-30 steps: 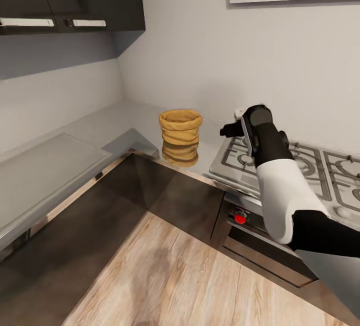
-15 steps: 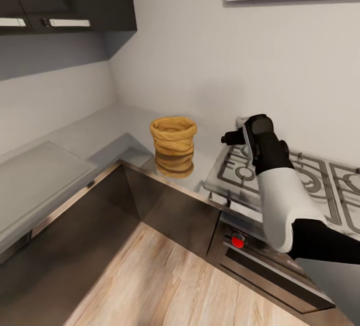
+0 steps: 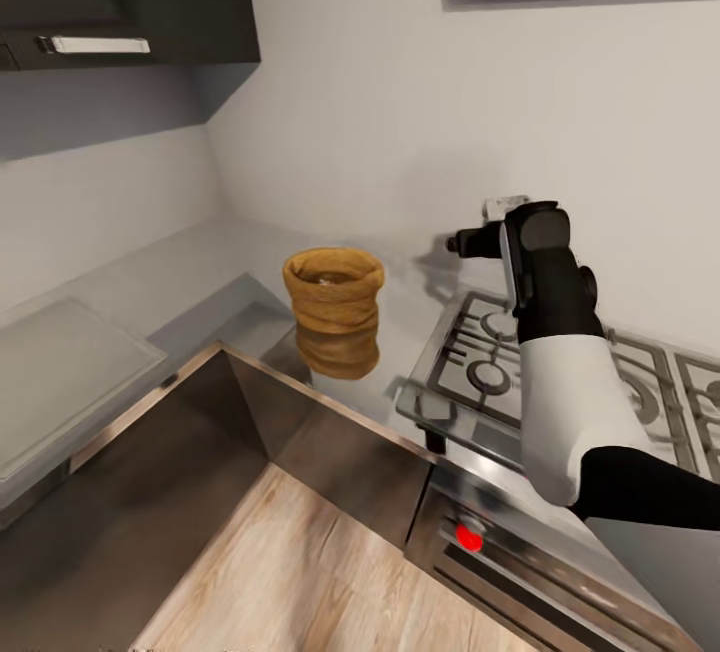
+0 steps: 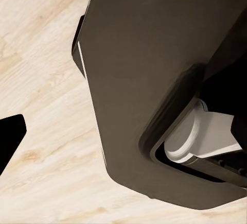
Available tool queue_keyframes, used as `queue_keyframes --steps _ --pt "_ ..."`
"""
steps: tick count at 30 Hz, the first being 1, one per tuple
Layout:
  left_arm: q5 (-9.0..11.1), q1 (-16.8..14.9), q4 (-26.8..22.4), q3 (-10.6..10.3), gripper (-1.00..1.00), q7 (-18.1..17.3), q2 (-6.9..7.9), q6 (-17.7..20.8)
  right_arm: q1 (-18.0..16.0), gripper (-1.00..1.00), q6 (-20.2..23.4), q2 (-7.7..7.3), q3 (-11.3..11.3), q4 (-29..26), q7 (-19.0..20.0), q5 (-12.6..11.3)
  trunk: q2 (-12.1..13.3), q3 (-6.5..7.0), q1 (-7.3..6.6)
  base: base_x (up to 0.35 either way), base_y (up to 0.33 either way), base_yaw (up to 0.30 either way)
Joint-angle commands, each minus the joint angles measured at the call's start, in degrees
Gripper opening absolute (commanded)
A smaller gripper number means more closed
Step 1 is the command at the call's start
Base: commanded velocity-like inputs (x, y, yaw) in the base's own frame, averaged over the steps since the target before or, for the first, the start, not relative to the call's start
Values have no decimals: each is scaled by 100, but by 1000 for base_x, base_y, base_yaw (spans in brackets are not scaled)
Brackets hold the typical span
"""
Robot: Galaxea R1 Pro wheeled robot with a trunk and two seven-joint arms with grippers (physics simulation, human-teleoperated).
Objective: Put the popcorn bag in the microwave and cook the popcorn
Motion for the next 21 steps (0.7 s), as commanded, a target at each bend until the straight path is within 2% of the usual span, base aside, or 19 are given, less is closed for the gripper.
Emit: queue_keyframes --steps 1,10,15,21 --pt "16 -2 -2 5 100 6 -1 -14 -4 100 16 10 -15 -11 58 60 -4 -6 1 25 -15 230" --pt "16 -1 -2 5 100 6 -1 -14 -4 100 16 25 -11 -19 50 60 -4 -6 1 4 -2 266" --pt "16 -2 -2 5 100 5 -1 -14 -4 100 16 232 -13 -19 48 68 -4 -6 1 0 0 273" --pt "16 -1 -2 5 100 6 -1 -14 -4 100 16 253 -20 -20 46 69 -4 -6 1 0 0 273"
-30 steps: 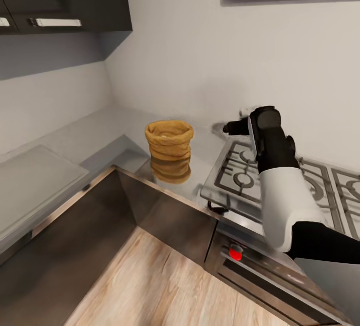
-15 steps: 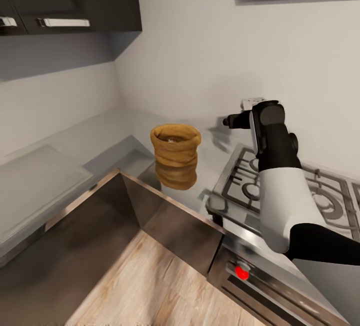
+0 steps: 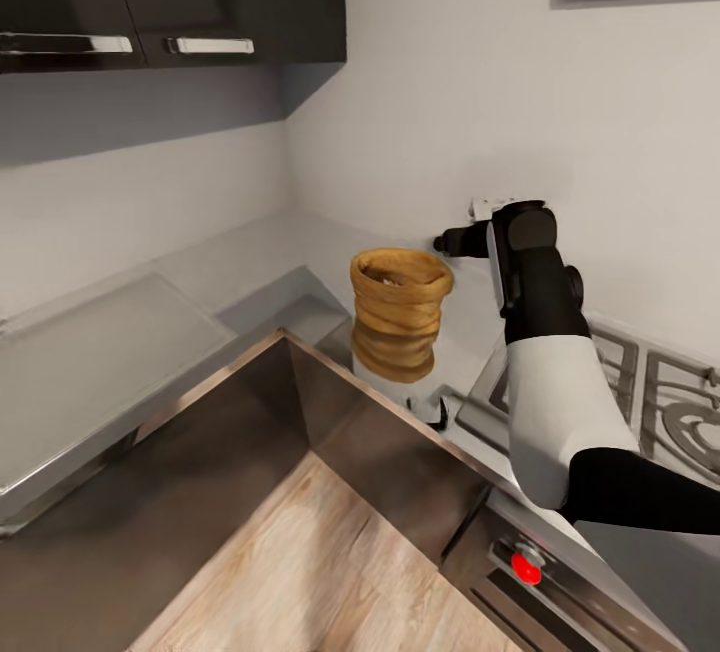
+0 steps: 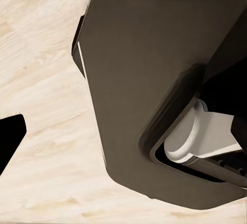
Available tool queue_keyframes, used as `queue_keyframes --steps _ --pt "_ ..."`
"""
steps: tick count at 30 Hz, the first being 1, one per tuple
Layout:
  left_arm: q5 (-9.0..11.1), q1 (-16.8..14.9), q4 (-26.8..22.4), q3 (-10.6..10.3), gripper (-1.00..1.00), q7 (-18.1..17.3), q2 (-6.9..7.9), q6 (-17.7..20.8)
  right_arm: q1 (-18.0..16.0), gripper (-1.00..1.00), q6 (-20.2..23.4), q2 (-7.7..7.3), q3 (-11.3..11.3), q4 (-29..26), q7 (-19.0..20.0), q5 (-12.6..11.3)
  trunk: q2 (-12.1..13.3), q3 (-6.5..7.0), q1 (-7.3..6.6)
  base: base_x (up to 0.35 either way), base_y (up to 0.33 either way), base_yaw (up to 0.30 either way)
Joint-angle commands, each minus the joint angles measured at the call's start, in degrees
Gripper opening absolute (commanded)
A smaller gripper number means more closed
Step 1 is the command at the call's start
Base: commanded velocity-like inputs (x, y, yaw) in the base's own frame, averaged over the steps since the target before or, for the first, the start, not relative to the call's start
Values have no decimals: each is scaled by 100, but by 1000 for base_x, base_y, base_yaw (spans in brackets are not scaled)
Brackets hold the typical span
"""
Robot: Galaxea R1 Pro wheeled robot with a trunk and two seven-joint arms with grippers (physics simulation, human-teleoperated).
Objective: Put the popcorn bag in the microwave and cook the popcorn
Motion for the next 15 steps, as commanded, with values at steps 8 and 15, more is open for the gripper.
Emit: queue_keyframes --steps 8,15 --pt "16 -1 -2 5 100 3 -1 -14 -4 100 17 5 -27 -5 53 58 -4 -6 1 0 0 247" --pt "16 -3 -2 11 100 5 -1 -14 -4 100 17 -2 -30 -5 59 58 -4 -6 1 0 0 18"
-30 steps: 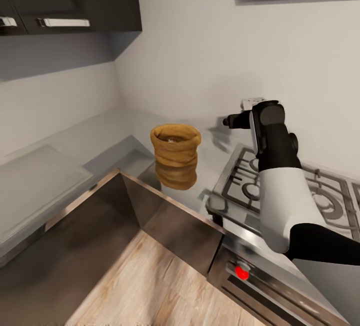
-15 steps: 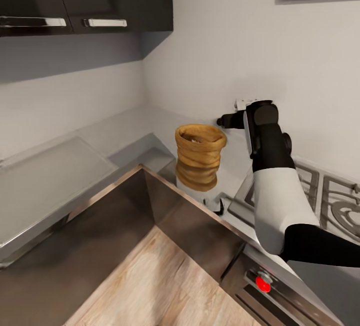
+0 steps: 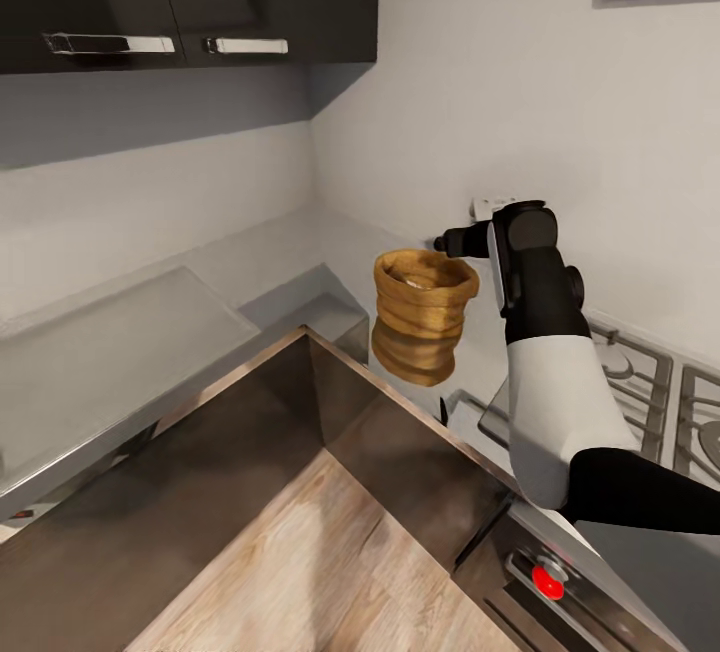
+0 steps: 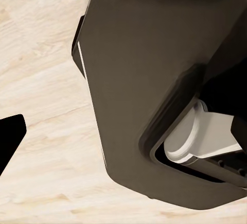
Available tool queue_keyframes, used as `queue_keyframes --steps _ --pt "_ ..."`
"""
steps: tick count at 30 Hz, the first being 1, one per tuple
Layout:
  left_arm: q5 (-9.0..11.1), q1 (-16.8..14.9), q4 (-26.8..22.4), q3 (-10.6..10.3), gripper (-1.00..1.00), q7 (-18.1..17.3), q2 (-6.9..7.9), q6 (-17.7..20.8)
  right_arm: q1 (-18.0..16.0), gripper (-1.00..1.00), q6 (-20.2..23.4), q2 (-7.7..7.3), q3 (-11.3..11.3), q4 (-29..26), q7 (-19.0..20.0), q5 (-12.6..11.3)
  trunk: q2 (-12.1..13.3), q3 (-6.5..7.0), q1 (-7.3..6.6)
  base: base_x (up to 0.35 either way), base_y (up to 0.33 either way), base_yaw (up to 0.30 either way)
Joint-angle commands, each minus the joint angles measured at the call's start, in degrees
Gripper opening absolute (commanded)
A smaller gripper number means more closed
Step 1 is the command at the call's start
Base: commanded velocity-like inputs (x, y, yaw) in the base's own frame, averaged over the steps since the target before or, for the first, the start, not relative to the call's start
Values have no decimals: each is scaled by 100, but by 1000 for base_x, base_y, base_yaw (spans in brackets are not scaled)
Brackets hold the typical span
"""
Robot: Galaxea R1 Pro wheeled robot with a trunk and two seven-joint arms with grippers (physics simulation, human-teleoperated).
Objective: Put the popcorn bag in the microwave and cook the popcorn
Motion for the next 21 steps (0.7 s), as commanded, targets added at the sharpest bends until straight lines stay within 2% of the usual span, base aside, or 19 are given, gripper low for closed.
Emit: queue_keyframes --steps 1,8,21 --pt "15 0 -2 6 100 6 -1 -15 -5 100 15 7 -15 -4 58 60 -5 -6 1 0 0 0" --pt "19 0 -5 4 100 11 -5 -13 -5 100 15 10 -17 -3 67 56 -5 -6 1 48 -15 0" --pt "16 0 -1 -2 100 11 -1 -12 -5 100 15 -65 -40 -12 58 78 -5 -6 1 241 -171 1"
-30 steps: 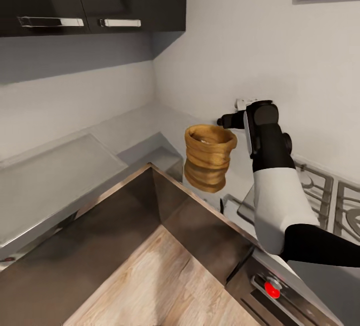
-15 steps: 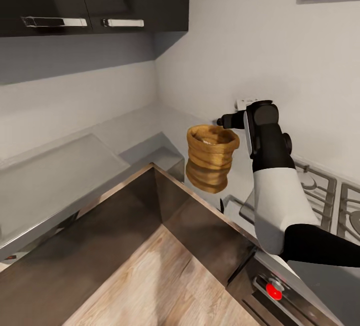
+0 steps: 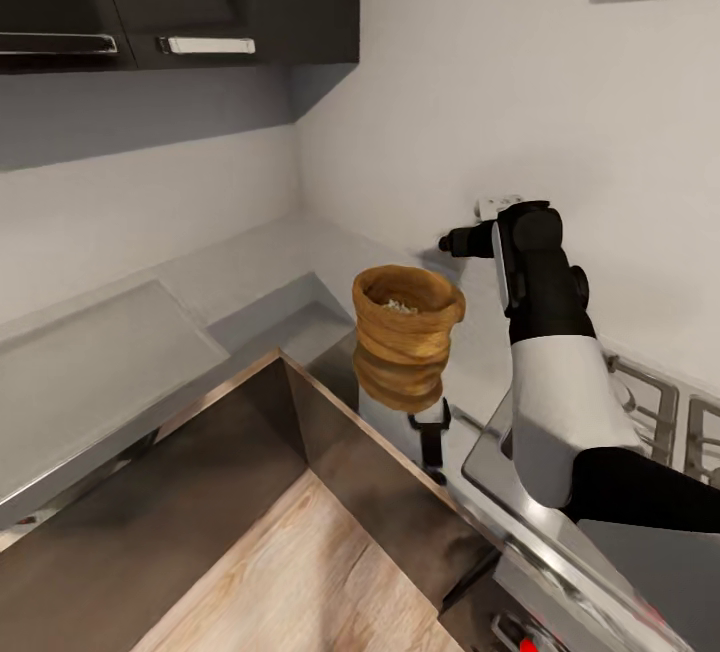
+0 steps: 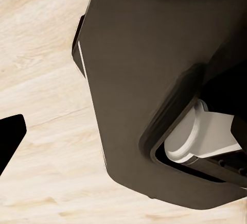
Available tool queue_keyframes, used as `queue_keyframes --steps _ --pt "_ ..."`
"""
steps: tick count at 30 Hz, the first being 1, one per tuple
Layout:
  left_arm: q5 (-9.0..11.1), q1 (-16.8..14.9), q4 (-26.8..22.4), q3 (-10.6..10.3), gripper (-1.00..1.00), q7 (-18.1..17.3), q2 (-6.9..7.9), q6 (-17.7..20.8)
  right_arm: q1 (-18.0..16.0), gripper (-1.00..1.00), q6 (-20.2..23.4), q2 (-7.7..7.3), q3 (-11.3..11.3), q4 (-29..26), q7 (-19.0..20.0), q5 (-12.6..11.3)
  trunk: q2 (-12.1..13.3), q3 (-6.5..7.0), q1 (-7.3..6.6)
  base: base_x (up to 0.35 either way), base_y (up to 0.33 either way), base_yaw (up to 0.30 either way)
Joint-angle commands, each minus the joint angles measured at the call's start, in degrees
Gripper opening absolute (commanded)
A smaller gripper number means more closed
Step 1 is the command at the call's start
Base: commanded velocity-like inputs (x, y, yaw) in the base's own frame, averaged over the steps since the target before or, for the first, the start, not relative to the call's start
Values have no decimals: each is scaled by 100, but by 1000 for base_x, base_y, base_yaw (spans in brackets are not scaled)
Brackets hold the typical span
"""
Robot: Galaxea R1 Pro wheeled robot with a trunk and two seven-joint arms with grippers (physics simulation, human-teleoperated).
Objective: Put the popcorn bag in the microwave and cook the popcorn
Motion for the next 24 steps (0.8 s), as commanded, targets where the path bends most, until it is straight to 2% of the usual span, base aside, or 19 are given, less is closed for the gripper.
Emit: queue_keyframes --steps 1,8,11,13,17,24 --pt "16 -3 -1 4 100 6 -1 -17 -4 100 15 6 -12 -1 64 60 -4 -6 3 158 -109 122" --pt "16 0 -1 4 100 6 -1 -18 -4 100 15 7 -14 5 69 51 -4 -6 3 28 -19 226" --pt "17 -2 -1 10 100 6 -3 -18 -3 100 15 -4 -15 32 68 61 -4 -6 3 1 -1 60" --pt "22 -1 -1 19 100 8 -8 -16 3 100 15 -68 -15 53 51 70 -4 -6 3 -48 -30 14" --pt "25 -1 -1 28 100 14 -15 -18 4 100 15 -207 -15 72 54 64 -4 -6 3 -213 -147 2" --pt "23 0 -1 24 100 10 -13 -18 4 100 15 -180 -6 82 70 37 -4 -6 3 -256 -165 0"
